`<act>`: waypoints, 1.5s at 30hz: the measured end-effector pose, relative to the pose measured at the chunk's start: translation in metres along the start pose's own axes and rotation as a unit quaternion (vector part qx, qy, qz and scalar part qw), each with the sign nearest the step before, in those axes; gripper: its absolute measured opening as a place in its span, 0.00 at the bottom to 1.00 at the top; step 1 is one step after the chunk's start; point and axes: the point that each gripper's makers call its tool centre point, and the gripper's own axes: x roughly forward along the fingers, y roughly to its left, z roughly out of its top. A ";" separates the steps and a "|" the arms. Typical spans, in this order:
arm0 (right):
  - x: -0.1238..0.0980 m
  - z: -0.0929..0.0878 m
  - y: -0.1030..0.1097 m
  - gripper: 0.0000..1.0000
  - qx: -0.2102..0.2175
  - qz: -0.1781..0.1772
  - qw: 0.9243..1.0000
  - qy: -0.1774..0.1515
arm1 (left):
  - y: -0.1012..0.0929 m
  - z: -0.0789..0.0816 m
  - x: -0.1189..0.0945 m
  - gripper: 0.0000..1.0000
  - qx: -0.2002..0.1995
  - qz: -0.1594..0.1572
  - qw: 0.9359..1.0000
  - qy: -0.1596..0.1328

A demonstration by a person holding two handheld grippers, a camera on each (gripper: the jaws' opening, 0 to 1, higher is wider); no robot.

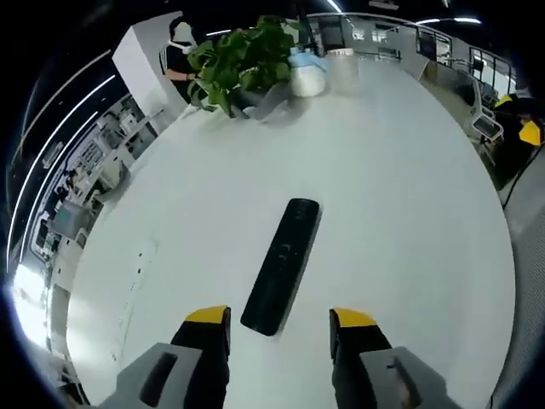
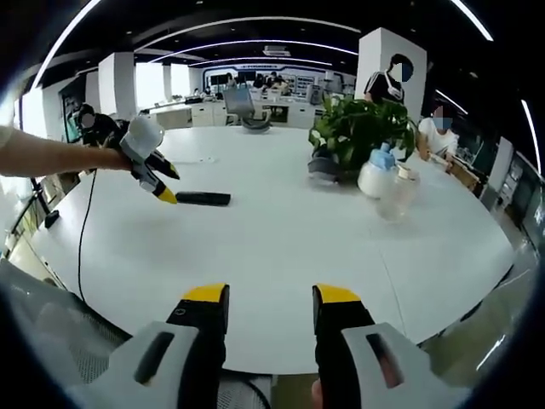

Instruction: Press the specified remote control buttons in sequence, fully releasing each button before pressing the next.

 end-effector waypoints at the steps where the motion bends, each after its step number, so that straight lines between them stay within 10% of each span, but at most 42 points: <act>1: 0.000 -0.001 0.000 0.40 0.000 0.000 1.000 0.002 | 0.000 0.000 0.002 0.47 0.003 -0.002 1.000 0.001; 45: 0.004 -0.010 -0.001 0.37 -0.012 -0.003 0.999 0.030 | -0.002 -0.002 0.044 0.34 0.041 -0.144 0.985 0.084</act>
